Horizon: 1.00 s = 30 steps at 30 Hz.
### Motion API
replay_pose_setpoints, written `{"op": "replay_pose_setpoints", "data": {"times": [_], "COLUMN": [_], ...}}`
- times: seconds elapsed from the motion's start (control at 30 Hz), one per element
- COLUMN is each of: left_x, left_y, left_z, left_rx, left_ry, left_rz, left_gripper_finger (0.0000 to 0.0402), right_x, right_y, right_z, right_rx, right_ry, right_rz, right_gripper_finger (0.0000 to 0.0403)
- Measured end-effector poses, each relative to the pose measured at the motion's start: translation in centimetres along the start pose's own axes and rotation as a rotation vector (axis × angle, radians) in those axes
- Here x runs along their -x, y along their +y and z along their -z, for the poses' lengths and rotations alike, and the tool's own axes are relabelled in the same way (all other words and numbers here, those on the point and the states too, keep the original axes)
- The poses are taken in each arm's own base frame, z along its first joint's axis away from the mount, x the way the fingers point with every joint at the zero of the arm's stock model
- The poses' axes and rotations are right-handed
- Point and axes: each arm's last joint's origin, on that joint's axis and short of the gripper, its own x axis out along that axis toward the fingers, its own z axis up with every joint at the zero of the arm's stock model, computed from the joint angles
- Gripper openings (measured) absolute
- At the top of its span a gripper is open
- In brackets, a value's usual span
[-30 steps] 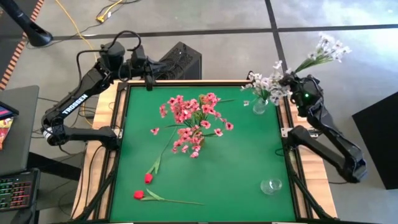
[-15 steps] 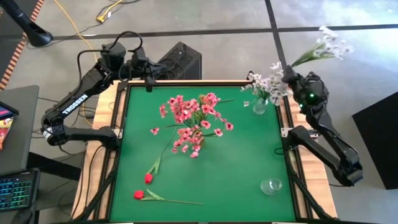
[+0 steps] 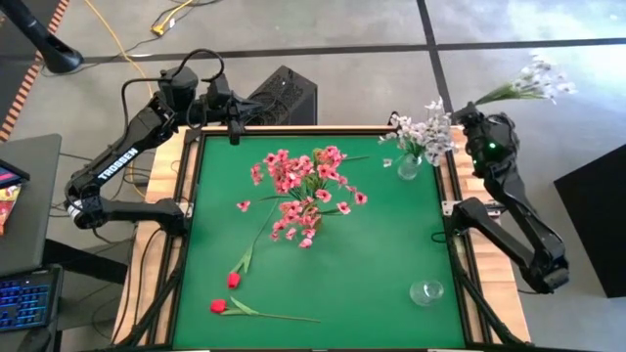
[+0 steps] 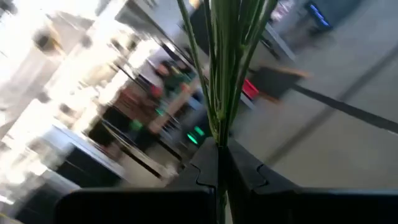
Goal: Sort flowers into vase by color
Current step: Put the white flowers into the top transparent vase
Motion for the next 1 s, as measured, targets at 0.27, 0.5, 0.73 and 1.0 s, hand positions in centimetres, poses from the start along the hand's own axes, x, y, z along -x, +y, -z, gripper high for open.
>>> {"op": "replay_pose_setpoints", "data": {"times": [0.27, 0.5, 0.73, 1.0], "left_x": [0.0, 0.0, 0.0, -0.1], "left_y": [0.0, -0.1, -0.1, -0.4], "left_z": [0.0, 0.5, 0.6, 0.6], "left_rx": [0.003, 0.016, 0.017, 0.024], "left_ry": [0.004, 0.052, 0.054, 0.057], "left_rz": [0.001, 0.008, 0.008, 0.027], "left_gripper_finger": [0.0000, 0.0000, 0.0000, 0.0000], "right_x": [-0.3, -0.1, -0.6, -0.8], "right_y": [-1.5, -1.8, -1.4, -2.0], "right_z": [1.7, 1.7, 1.2, 2.5], "right_rx": [0.158, 0.123, 0.029, 0.201], "right_ry": [0.146, 0.133, -0.007, 0.060], "right_rz": [0.157, 0.199, 0.238, 0.351], "right_gripper_finger": [0.0037, 0.0037, 0.0037, 0.0036]}}
